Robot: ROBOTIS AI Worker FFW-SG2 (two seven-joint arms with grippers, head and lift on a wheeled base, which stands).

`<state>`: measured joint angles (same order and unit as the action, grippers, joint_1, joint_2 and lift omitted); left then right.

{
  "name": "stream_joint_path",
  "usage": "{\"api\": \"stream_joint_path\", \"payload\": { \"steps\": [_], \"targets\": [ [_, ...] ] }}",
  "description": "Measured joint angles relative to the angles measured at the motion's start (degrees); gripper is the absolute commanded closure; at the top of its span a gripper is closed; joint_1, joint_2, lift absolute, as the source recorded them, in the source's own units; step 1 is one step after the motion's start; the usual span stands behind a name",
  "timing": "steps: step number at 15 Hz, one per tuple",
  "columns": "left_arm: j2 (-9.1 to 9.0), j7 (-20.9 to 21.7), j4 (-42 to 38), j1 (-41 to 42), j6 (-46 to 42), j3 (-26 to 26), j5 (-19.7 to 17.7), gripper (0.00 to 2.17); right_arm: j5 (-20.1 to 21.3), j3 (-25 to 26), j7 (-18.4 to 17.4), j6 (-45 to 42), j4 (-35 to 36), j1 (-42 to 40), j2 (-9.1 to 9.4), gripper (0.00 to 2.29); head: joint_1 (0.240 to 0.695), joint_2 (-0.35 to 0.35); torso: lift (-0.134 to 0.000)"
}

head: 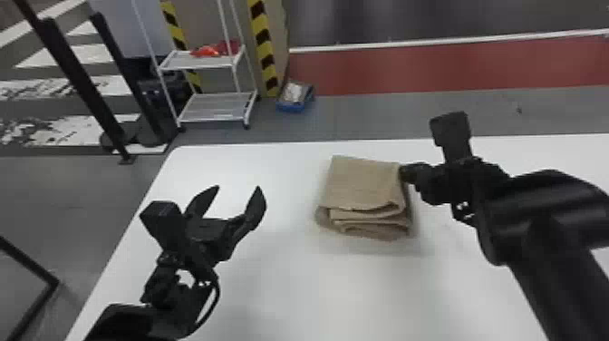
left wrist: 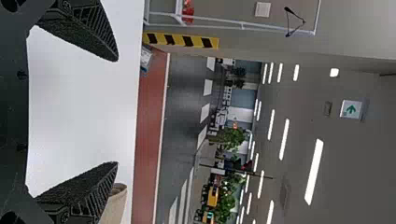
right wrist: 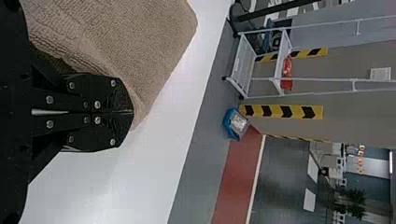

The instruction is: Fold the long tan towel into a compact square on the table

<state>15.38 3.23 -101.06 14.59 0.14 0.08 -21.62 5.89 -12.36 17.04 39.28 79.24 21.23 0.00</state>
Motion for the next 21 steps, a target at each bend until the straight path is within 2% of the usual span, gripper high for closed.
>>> {"api": "stream_joint_path", "payload": {
  "steps": [6, 8, 10, 13, 15, 16, 18, 21],
  "targets": [
    [-0.09, 0.02, 0.13, 0.05, 0.00, -0.06, 0.02, 0.09, -0.07, -1.77, -0.20, -3.43, -4.29, 2.17, 0.00, 2.04, 0.695, 0.188, -0.125],
    [-0.08, 0.00, 0.12, 0.25, -0.10, 0.07, 0.02, 0.09, 0.47, -2.29, -2.64, -3.44, 0.33, -0.89, 0.00, 2.04, 0.695, 0.192, -0.125],
    [0.00, -0.02, 0.12, 0.33, -0.31, 0.13, 0.00, 0.09, 0.28, -2.77, -4.27, -6.14, 9.18, -6.21, 0.00, 2.04, 0.695, 0.199, -0.125],
    [0.10, 0.02, 0.16, 0.14, -0.35, -0.26, 0.00, 0.09, 0.07, -7.01, -2.79, -10.41, 15.70, -10.31, 0.00, 2.04, 0.695, 0.251, -0.125],
    [0.20, -0.01, 0.16, 0.11, -0.35, -0.34, 0.00, 0.09, -0.63, -10.67, -0.22, -10.88, 12.30, -8.55, 0.00, 2.04, 0.695, 0.284, -0.125],
    [0.23, -0.04, 0.18, 0.13, -0.35, -0.34, 0.00, 0.09, -1.29, -12.24, 0.89, -11.53, 8.91, -7.14, 0.00, 2.04, 0.695, 0.316, -0.125],
    [0.27, -0.06, 0.21, 0.24, -0.35, -0.27, 0.00, 0.09, -3.52, -15.17, 1.89, -15.16, 0.02, -3.62, 0.00, 2.04, 0.695, 0.332, -0.125],
    [0.35, -0.07, 0.20, 0.27, -0.35, -0.28, 0.00, 0.09, -7.12, -16.40, 5.57, -20.71, -7.95, -0.65, 0.00, 2.04, 0.695, 0.347, -0.125]
  ]
}}
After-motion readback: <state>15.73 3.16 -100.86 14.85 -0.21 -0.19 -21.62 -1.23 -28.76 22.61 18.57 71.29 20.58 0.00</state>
